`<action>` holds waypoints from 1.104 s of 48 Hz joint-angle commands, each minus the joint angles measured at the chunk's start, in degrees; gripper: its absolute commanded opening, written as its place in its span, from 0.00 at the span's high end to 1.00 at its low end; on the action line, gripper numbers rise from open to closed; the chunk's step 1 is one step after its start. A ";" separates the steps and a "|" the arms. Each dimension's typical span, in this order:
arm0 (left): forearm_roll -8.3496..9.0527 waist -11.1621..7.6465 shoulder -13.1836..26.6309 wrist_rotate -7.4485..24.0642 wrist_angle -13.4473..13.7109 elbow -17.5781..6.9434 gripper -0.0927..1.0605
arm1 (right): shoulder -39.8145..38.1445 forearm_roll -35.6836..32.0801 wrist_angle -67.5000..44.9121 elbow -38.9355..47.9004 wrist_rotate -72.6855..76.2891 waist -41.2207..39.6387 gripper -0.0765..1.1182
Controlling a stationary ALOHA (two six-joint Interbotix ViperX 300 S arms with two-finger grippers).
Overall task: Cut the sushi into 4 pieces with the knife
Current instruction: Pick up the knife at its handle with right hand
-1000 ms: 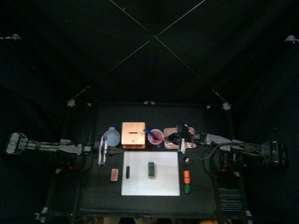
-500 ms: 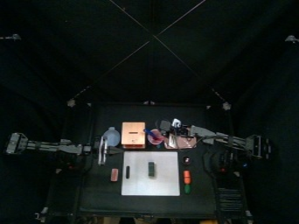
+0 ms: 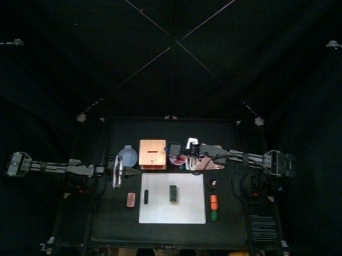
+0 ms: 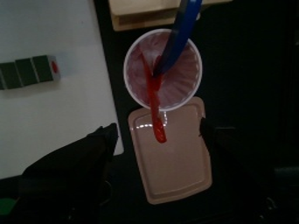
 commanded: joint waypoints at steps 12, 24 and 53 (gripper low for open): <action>-0.09 0.53 0.09 0.00 -0.53 -0.26 0.95 | 7.91 0.00 8.44 -8.17 -5.45 0.26 0.08; -0.62 0.53 0.09 0.00 -0.53 0.09 0.95 | 10.37 -0.35 8.96 -9.23 -6.33 -0.18 0.08; -0.62 0.53 0.09 0.00 -0.53 0.44 0.95 | 12.39 -1.85 10.46 -8.35 -7.65 -2.55 0.39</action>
